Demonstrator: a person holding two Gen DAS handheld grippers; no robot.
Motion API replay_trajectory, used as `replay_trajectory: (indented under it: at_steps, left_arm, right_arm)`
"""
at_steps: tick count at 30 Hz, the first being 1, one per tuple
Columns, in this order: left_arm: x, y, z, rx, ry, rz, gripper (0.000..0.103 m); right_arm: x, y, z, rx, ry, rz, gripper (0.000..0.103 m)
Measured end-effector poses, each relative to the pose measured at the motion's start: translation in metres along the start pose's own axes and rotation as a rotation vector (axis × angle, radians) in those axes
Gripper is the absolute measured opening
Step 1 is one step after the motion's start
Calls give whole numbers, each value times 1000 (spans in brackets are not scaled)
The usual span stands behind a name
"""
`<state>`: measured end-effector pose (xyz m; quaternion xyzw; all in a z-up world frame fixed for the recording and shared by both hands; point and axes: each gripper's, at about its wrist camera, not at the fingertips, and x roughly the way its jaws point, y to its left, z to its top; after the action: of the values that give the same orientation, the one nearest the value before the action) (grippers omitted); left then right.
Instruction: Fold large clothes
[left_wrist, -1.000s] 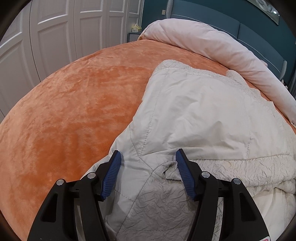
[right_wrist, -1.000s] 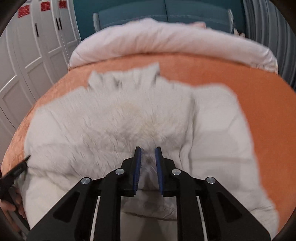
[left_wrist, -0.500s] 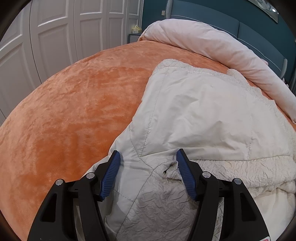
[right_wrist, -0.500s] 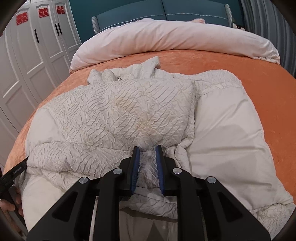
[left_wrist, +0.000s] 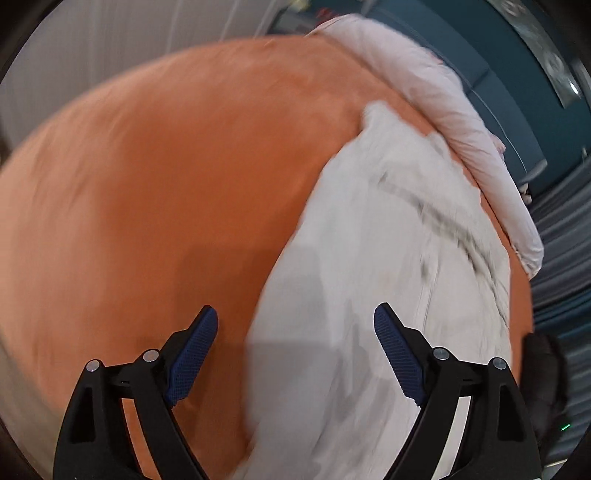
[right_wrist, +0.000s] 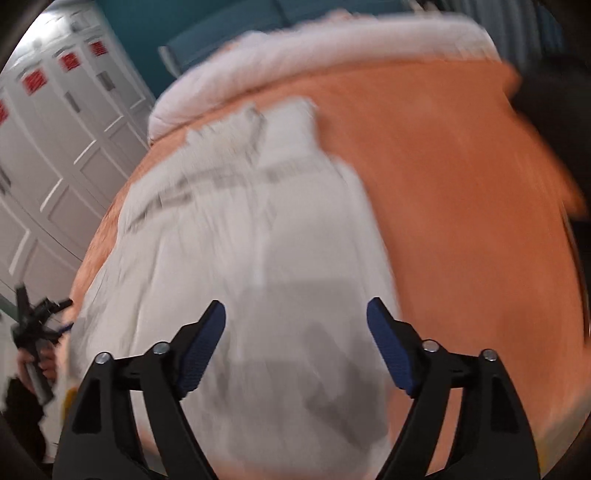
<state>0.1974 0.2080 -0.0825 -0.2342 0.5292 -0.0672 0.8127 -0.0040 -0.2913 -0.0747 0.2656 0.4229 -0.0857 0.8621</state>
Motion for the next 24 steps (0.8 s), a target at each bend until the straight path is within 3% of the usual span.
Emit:
replay_trajectory:
  at_steps: [5,10,11,13,15,16,17,24]
  left_arm:
    - [-4,16,-48,-24,21,-27,84]
    - [-2,-5,-59,26,25,-34,80]
    - [-2,-11,-61,33,29,-36,72]
    - [-3,-22,-62,71,44,-52,53]
    - [-11,-31,-65,123,41,-59,27]
    - [-18,-33,-67,146,30,-65,21]
    - [-24,-33,-70,156,21,-72,8]
    - [-84,-36,-87,239,-17,-118,3]
  right_arm:
    - [1,-25,-54,185,128,73,83]
    - [16,-12,-53,219,104,85,87]
    - [19,-12,-52,243,96,90,86]
    - [19,-10,-49,285,75,103,66]
    - [14,-8,-48,270,68,78,33]
    - [11,-7,-47,256,64,84,28]
    - [1,-8,-46,239,50,103,18]
    - [-57,8,-43,108,-19,149,11]
